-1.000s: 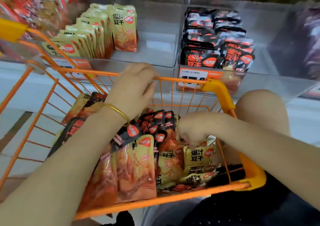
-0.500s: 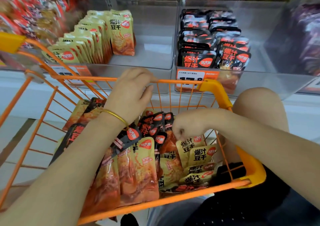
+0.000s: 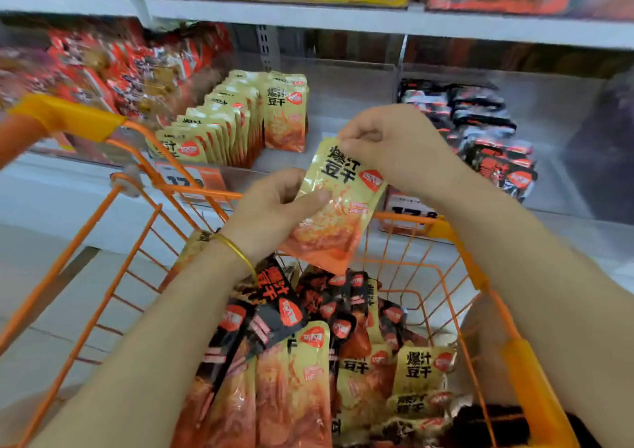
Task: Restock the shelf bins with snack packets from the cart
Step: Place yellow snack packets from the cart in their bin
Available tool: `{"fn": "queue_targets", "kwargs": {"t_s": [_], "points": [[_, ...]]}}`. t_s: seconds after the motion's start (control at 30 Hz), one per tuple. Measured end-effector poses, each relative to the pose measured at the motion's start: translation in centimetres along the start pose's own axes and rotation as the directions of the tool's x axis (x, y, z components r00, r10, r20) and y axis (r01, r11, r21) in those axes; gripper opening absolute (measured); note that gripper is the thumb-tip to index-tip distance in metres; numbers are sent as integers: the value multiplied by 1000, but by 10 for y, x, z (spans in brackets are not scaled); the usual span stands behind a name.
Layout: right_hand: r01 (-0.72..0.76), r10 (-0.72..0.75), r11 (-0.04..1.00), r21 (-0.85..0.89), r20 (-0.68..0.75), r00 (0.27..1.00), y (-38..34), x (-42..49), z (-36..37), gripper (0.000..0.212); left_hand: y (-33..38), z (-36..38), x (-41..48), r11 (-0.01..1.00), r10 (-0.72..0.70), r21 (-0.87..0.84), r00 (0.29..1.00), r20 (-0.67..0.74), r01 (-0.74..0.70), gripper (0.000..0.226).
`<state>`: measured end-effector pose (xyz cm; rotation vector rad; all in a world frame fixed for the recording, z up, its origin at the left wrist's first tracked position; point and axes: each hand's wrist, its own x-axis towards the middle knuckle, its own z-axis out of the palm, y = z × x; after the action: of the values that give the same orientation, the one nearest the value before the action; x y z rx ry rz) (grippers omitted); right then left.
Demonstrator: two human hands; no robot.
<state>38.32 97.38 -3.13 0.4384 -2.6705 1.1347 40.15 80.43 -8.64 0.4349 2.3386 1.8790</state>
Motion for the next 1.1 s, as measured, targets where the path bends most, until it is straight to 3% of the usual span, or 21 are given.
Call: {"fn": "queue_targets", "kwargs": {"t_s": [0.1, 0.17, 0.23, 0.3, 0.4, 0.43, 0.5, 0.63, 0.7, 0.83, 0.97, 1.1], "points": [[-149, 154, 969, 197, -12, 988, 2, 26, 14, 24, -6, -18, 6, 999, 13, -31, 965, -263, -22, 11], [-315, 265, 916, 248, 215, 940, 6, 38, 23, 31, -9, -32, 10, 995, -6, -89, 912, -410, -34, 30], [-407, 247, 855, 322, 438, 865, 8, 46, 38, 15, -12, -42, 13, 999, -7, -43, 878, -478, -16, 52], [-424, 199, 802, 421, 481, 854, 10, 59, 53, 15, -13, -47, 19, 998, 22, 60, 859, -511, 10, 44], [-441, 222, 714, 544, 421, 880, 11, 84, 62, 16, -9, -51, 29, 963, 142, 268, 819, -555, 14, 20], [-456, 255, 664, 593, 394, 883, 13, 94, 63, 15, -9, -52, 32, 930, 204, 367, 808, -553, 17, 23], [-485, 365, 561, 671, 325, 872, 20, 113, 64, 18, -18, -54, 33, 789, 337, 614, 823, -457, 18, 36], [-538, 567, 584, 608, 170, 806, 47, 149, 87, 28, -45, -46, 31, 532, 334, 847, 915, -227, 15, 49], [-586, 637, 583, 563, 130, 760, 61, 161, 103, 32, -52, -43, 33, 459, 323, 888, 926, -195, 27, 51], [-590, 678, 581, 561, 67, 732, 68, 180, 125, 36, -54, -40, 35, 433, 326, 900, 922, -210, 52, 49], [-554, 682, 660, 508, -96, 725, 78, 199, 142, 22, -53, -39, 34, 428, 321, 902, 924, -208, 55, 49], [-531, 705, 634, 562, -138, 696, 104, 210, 155, 36, -54, -39, 35, 412, 332, 909, 919, -213, 62, 49]]}}
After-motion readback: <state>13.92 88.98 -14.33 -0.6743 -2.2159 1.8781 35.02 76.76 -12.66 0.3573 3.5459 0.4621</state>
